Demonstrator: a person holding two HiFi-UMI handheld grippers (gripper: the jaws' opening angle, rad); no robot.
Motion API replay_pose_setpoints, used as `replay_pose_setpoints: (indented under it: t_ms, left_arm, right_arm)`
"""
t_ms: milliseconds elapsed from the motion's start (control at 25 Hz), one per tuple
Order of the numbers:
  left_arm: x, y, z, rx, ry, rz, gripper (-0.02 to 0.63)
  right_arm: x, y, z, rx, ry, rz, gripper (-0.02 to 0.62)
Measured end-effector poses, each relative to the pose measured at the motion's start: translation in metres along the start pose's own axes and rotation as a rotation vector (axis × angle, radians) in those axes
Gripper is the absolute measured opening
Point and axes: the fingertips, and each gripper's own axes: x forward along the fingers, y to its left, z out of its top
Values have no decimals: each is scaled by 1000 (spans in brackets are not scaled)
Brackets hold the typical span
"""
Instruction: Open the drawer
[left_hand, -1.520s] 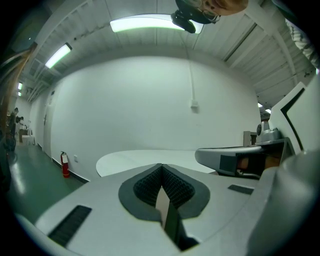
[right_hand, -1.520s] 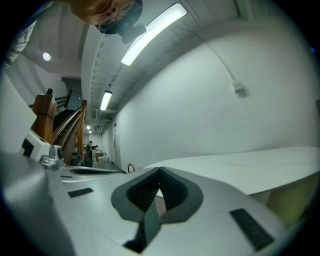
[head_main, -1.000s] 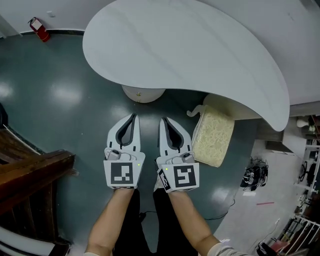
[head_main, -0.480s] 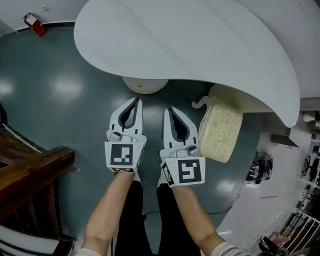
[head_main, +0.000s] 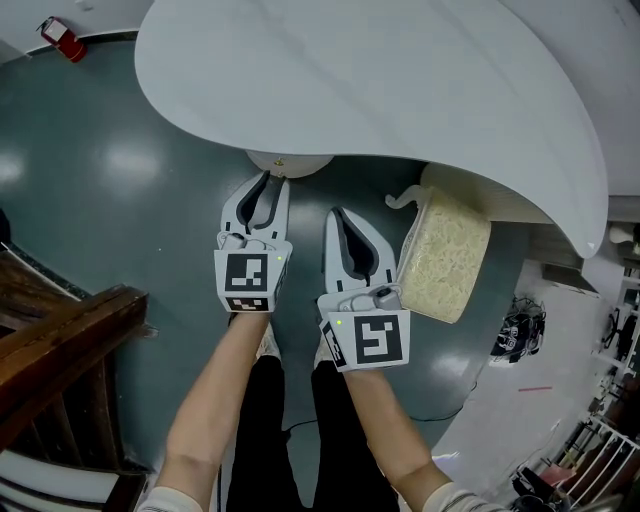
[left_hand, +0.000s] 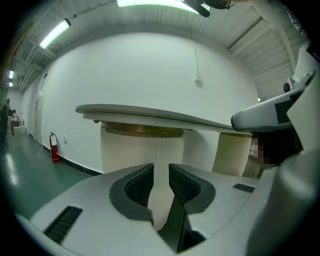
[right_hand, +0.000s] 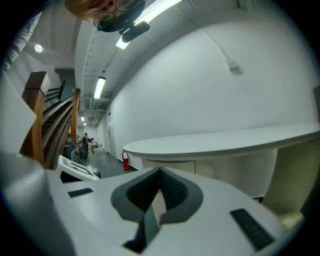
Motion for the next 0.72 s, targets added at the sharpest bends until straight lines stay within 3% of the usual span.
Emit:
replay_pose_setpoints:
  t_ms: [160, 280, 560, 720]
  left_arm:
    - [17, 8, -8, 20, 21, 28, 94]
    - [28, 18, -16, 23, 33, 66, 148]
    - [51, 34, -43, 66, 62, 119, 150]
    - [62, 30, -50, 92, 59, 86, 150]
  right_arm:
    - [6, -1, -2, 7, 9, -3, 14]
    - [9, -1, -2, 11, 15, -3, 14]
    - [14, -4, -10, 12, 32, 0, 14]
    - [15, -1, -14, -4, 46, 12, 14]
